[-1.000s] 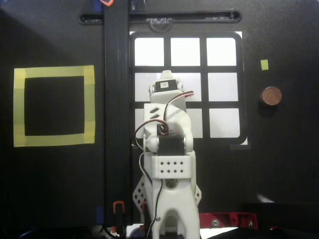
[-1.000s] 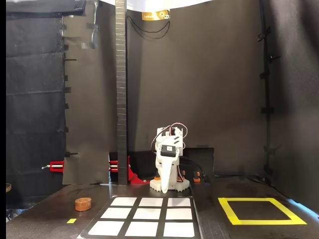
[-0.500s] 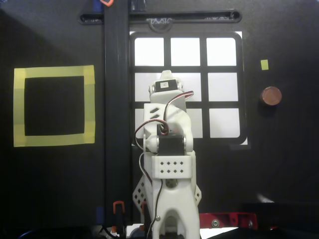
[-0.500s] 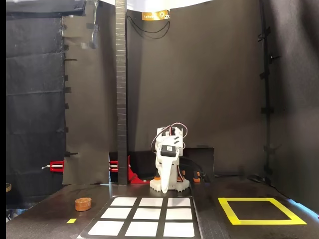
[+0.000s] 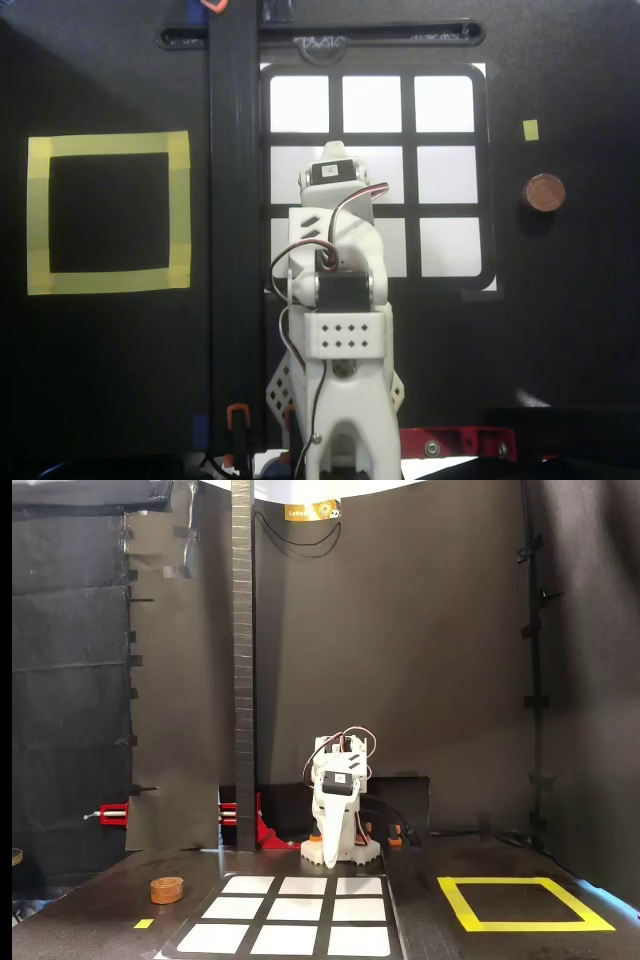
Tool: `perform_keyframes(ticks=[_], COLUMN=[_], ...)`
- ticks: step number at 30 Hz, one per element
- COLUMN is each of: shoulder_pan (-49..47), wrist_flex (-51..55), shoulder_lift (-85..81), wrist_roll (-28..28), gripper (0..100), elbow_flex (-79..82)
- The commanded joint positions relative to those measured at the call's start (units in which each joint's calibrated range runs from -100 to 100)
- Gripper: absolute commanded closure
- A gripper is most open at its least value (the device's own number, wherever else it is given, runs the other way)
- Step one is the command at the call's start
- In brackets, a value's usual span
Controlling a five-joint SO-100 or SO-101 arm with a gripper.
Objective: Pick and place at Grid spot 3
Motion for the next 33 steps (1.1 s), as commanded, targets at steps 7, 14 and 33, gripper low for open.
perform_keyframes(ticks=[7, 14, 33], shoulder_pan=[0.8, 2.9, 9.1], wrist_flex=[0.2, 0.8, 44.2], shoulder_lift=[-0.1, 23.5, 95.8], wrist_roll=[0.0, 0.0, 0.2], gripper=[100, 100, 100], elbow_flex=[0.1, -20.8, -104.8])
